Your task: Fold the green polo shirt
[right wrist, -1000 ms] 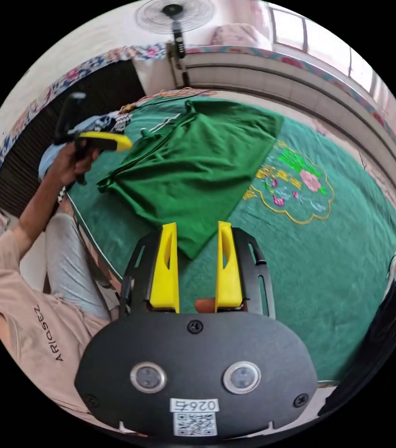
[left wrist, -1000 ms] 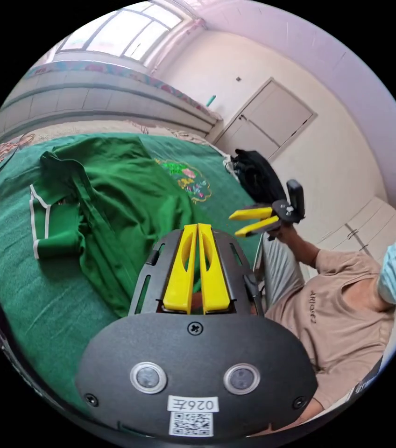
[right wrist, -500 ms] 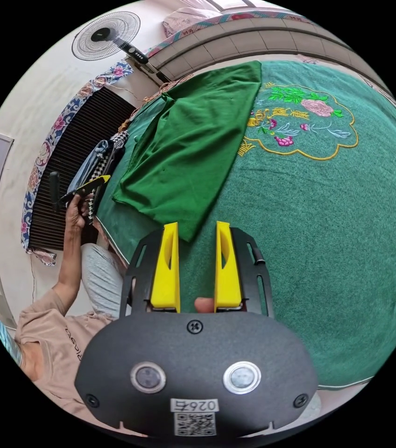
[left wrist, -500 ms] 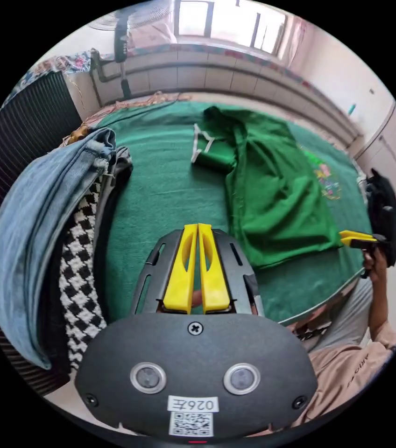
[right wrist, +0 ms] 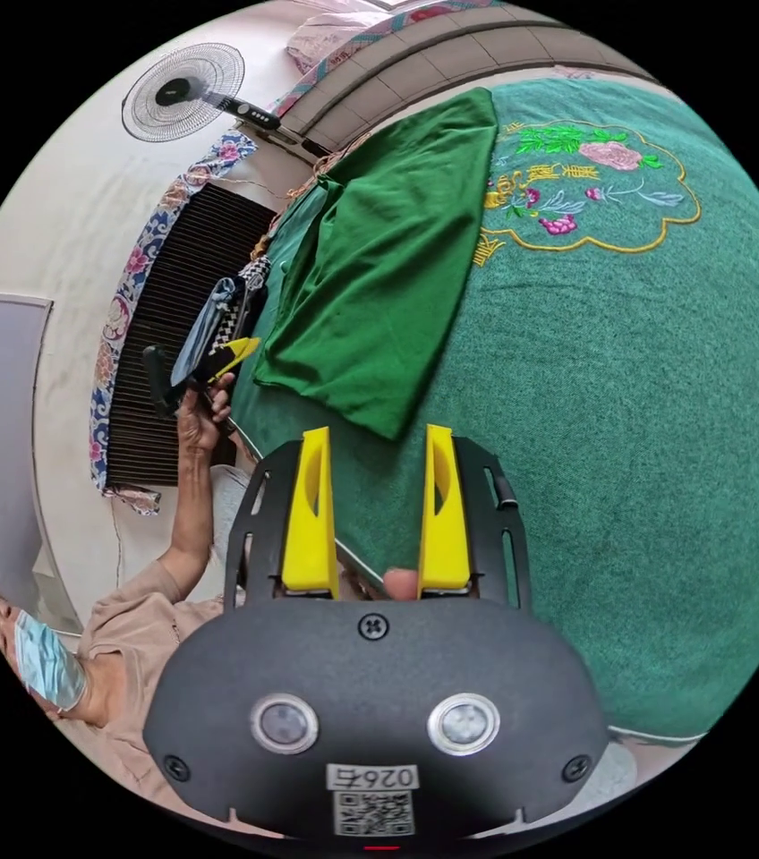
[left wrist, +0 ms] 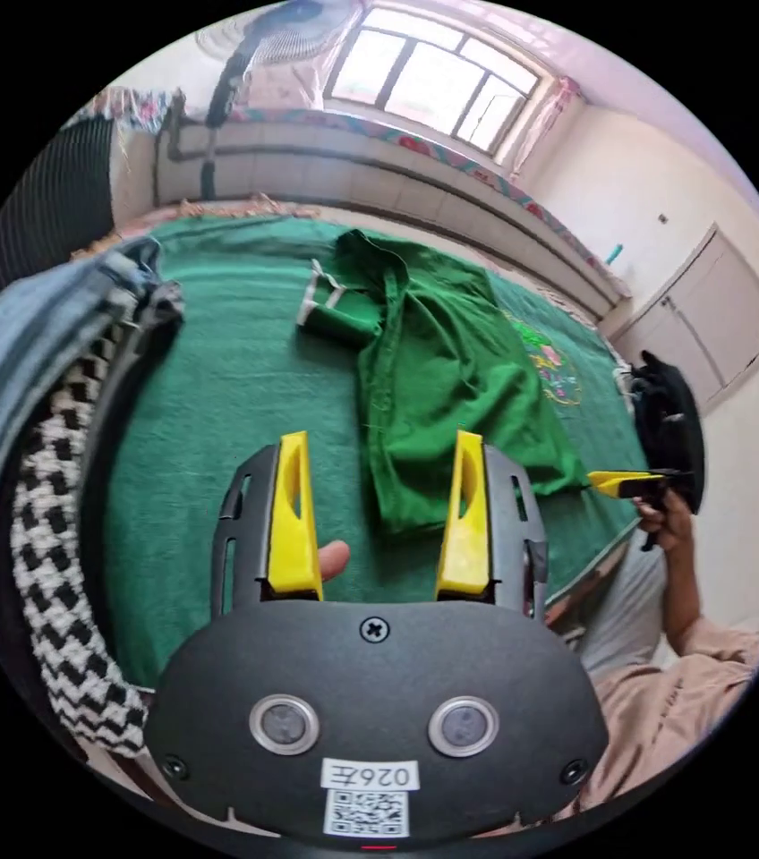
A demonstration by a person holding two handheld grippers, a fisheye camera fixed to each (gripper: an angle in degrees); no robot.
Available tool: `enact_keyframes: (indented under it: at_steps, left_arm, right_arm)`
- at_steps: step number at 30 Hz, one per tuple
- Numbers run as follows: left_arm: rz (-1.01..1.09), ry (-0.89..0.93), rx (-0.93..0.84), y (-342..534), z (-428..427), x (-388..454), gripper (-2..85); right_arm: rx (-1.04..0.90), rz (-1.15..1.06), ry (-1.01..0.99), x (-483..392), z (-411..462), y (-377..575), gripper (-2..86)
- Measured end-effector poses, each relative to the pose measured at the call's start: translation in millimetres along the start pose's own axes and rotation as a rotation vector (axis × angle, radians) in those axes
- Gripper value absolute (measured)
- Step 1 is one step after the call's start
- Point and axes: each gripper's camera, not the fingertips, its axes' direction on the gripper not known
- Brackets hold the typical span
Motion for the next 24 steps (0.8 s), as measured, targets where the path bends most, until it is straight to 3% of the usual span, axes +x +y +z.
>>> enact_keyframes:
  at_steps: [3, 11, 13, 16, 24]
  left_arm:
    - [-0.035, 0.068, -0.061, -9, 13, -15, 20.4]
    - [-0.119, -0.031, -0.053, -28, 7, -44, 9.1]
    - [-0.110, 0.094, -0.068, -33, 12, -59, 3.0]
    - [-0.162, 0.248, -0.045, -31, 15, -85, 0.9]
    - [-0.142, 0.369, -0.053, -26, -10, -109, -0.2]
  right_arm:
    - [0.008, 0.033, -0.091, -17, -20, -21, 12.3]
    - [0.050, 0.069, -0.171, -72, -50, -65, 7.3]
    - [0.042, 0.056, -0.154, -85, -50, -72, 3.7]
    - [-0.012, 0.031, -0.164, -104, -44, -78, -0.6]
    - [0.028, -0.008, -0.229, -143, -71, -44, -1.5]
